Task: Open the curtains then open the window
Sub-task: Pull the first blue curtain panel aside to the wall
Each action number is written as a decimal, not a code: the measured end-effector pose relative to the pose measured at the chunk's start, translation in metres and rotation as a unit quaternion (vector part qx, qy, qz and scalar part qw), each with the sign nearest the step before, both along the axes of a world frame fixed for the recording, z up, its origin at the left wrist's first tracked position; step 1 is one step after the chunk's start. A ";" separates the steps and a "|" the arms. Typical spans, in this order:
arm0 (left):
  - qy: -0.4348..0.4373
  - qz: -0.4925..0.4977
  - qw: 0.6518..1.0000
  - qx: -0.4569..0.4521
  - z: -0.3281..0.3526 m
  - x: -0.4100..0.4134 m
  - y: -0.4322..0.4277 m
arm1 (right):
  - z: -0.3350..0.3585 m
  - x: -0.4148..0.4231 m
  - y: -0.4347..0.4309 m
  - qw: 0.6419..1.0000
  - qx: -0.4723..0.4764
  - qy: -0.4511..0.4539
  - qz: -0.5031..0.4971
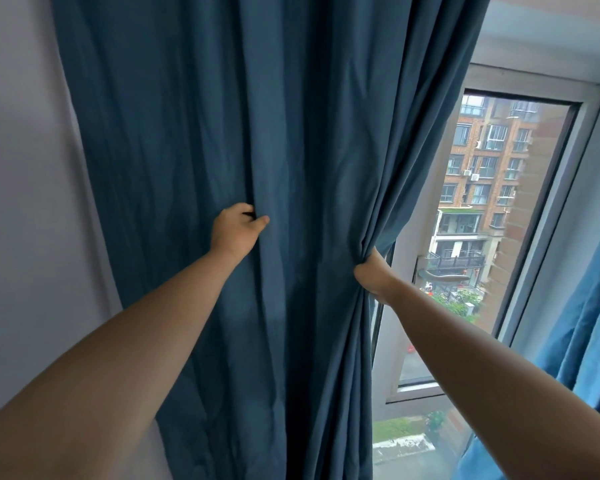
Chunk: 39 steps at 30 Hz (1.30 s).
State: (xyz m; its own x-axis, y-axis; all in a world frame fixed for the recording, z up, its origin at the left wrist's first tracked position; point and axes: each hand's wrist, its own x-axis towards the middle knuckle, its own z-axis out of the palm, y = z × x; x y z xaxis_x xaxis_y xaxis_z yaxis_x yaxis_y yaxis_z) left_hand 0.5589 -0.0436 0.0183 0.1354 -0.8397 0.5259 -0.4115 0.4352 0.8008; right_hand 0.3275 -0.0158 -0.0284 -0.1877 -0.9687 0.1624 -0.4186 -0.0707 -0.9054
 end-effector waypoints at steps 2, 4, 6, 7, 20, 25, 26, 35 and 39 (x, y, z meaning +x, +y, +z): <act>0.009 -0.014 1.000 0.009 0.005 0.003 -0.001 | 0.000 0.003 -0.001 1.000 -0.001 -0.006 0.016; 0.020 -0.030 0.999 0.029 0.010 0.004 -0.005 | 0.000 0.007 -0.001 1.000 0.000 -0.008 0.024; 0.017 -0.038 0.998 0.040 0.015 0.003 -0.006 | 0.000 0.013 -0.002 1.000 -0.005 -0.007 0.023; 0.013 -0.036 0.998 0.040 0.017 0.002 -0.007 | 0.001 0.016 -0.002 1.000 -0.007 -0.005 0.023; 0.069 -0.173 0.971 0.153 0.036 0.036 0.006 | 0.008 0.063 -0.004 0.992 0.020 -0.011 0.123; 0.125 -0.206 0.955 0.173 0.036 0.050 0.008 | 0.004 0.094 -0.010 0.984 0.037 -0.045 0.171; 0.131 -0.210 0.953 0.174 0.037 0.052 0.010 | 0.003 0.098 -0.012 0.983 0.033 -0.042 0.174; 0.076 0.122 0.983 -0.110 0.026 0.098 0.015 | -0.004 0.144 -0.012 0.996 -0.046 -0.034 0.075; 0.027 0.256 0.957 -0.135 0.014 0.111 0.009 | -0.002 0.166 -0.012 0.996 -0.069 -0.046 0.019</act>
